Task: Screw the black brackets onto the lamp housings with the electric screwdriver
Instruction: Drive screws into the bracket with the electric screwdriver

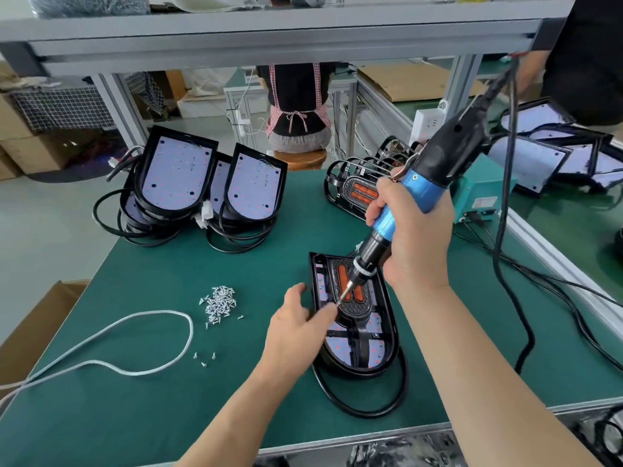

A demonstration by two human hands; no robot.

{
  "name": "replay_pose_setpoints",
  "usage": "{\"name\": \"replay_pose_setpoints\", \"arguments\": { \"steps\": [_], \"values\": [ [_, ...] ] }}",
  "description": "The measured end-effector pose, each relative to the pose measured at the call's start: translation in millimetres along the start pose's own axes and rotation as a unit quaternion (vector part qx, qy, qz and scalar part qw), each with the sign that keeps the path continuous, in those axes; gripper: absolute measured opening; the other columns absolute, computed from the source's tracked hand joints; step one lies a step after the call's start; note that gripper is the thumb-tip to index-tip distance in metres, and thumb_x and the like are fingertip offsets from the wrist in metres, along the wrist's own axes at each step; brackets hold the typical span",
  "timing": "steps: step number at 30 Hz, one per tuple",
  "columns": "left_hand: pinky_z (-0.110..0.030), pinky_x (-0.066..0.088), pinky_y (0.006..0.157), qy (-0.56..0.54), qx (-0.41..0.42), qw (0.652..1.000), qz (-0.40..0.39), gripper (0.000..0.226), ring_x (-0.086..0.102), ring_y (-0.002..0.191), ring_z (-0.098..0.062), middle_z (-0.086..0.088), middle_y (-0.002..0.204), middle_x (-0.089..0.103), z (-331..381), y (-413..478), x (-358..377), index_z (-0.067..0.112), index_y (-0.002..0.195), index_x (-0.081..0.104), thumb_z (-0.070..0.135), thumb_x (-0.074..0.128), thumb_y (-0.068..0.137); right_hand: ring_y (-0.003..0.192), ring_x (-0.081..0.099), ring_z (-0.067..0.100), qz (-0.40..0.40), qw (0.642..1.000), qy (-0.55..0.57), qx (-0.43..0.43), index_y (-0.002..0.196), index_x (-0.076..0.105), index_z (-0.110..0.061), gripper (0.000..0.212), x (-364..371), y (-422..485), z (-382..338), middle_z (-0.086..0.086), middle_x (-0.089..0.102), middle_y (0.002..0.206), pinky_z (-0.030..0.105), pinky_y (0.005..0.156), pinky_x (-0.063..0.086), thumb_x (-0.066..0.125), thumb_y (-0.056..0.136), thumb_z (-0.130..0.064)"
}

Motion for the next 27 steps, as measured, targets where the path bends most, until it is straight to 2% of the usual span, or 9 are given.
{"name": "replay_pose_setpoints", "arguments": {
  "steps": [2,4,5,7,10,13,18,22,27],
  "values": [
    [-0.034,0.05,0.082,-0.028,-0.02,0.999,0.028,0.031,0.059,0.082,-0.017,0.007,0.084,0.065,3.7,10.9,-5.5,0.02,0.11,0.062,0.044,0.05,0.094,0.047,0.049,0.019,-0.007,1.0,-0.007,0.007,0.082,0.046,-0.013,0.022,-0.7,-7.8,3.5,0.003,0.05,0.059,0.027,0.05,0.045,0.066,0.081,-0.004],
    [-0.042,0.045,0.078,-0.041,-0.022,0.998,0.042,0.04,0.054,0.077,-0.025,0.002,0.075,0.061,9.0,20.1,-9.2,0.018,0.077,0.055,0.05,0.042,0.096,0.047,0.049,0.019,-0.008,1.0,-0.013,0.011,0.081,0.046,-0.014,0.023,-1.7,-14.5,5.1,0.008,0.048,0.063,0.027,0.05,0.044,0.067,0.079,-0.006],
    [-0.04,0.043,0.075,-0.037,-0.025,0.998,0.042,0.043,0.054,0.075,-0.026,0.002,0.073,0.06,10.9,23.7,-9.7,0.018,0.073,0.052,0.054,0.043,0.095,0.047,0.049,0.019,-0.007,1.0,-0.014,0.013,0.08,0.046,-0.015,0.024,-2.2,-17.2,5.6,0.009,0.047,0.064,0.028,0.05,0.044,0.068,0.079,-0.006],
    [-0.034,0.043,0.068,-0.021,-0.028,0.999,0.033,0.043,0.058,0.077,-0.019,0.005,0.077,0.064,12.7,29.0,-7.1,0.02,0.078,0.056,0.062,0.053,0.086,0.047,0.05,0.02,-0.012,1.0,-0.013,0.017,0.079,0.047,-0.017,0.024,-2.6,-21.1,6.6,0.007,0.048,0.062,0.03,0.051,0.044,0.068,0.079,-0.006],
    [-0.029,0.039,0.057,-0.011,-0.022,1.0,0.015,0.052,0.056,0.067,-0.014,0.006,0.071,0.061,17.1,31.5,-2.1,0.019,0.081,0.061,0.068,0.064,0.062,0.048,0.05,0.02,-0.026,0.999,-0.019,0.014,0.079,0.05,-0.02,0.022,-1.8,-25.1,8.0,0.001,0.051,0.057,0.029,0.052,0.045,0.068,0.079,-0.007],
    [-0.033,0.048,0.064,-0.029,-0.036,0.999,-0.002,0.066,0.063,0.075,-0.019,-0.001,0.082,0.069,19.1,32.6,2.5,0.017,0.088,0.065,0.067,0.065,0.046,0.048,0.05,0.019,-0.033,0.999,-0.027,0.012,0.08,0.055,-0.022,0.018,-0.9,-27.4,10.1,-0.003,0.054,0.055,0.028,0.053,0.046,0.069,0.078,-0.009],
    [-0.04,0.055,0.09,-0.059,-0.025,0.998,-0.012,0.071,0.068,0.096,-0.015,0.006,0.101,0.073,14.8,33.8,4.7,0.025,0.11,0.064,0.063,0.067,0.05,0.048,0.051,0.018,-0.036,0.998,-0.045,0.013,0.088,0.055,-0.015,0.018,-0.5,-28.5,12.4,-0.004,0.055,0.055,0.028,0.053,0.047,0.068,0.077,-0.01],
    [-0.045,0.056,0.091,-0.078,-0.015,0.997,-0.019,0.052,0.071,0.093,-0.016,0.008,0.097,0.075,12.8,34.5,4.9,0.029,0.104,0.065,0.055,0.07,0.059,0.049,0.052,0.019,-0.044,0.997,-0.055,0.014,0.087,0.053,-0.015,0.019,-0.9,-30.2,11.8,-0.002,0.055,0.055,0.028,0.054,0.047,0.068,0.078,-0.009],
    [-0.048,0.058,0.087,-0.089,-0.01,0.996,-0.011,0.047,0.072,0.086,-0.02,0.004,0.088,0.075,13.3,34.3,5.1,0.026,0.093,0.066,0.054,0.067,0.055,0.048,0.052,0.019,-0.058,0.997,-0.057,0.012,0.087,0.051,-0.01,0.019,0.0,-33.5,13.1,-0.003,0.053,0.056,0.027,0.053,0.047,0.068,0.078,-0.007]
  ]
}}
Point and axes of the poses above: each hand's wrist, its own y-axis towards the middle knuckle, its own x-axis out of the palm, z = x × y, the point moved 2 cm from there along y, towards the middle knuckle
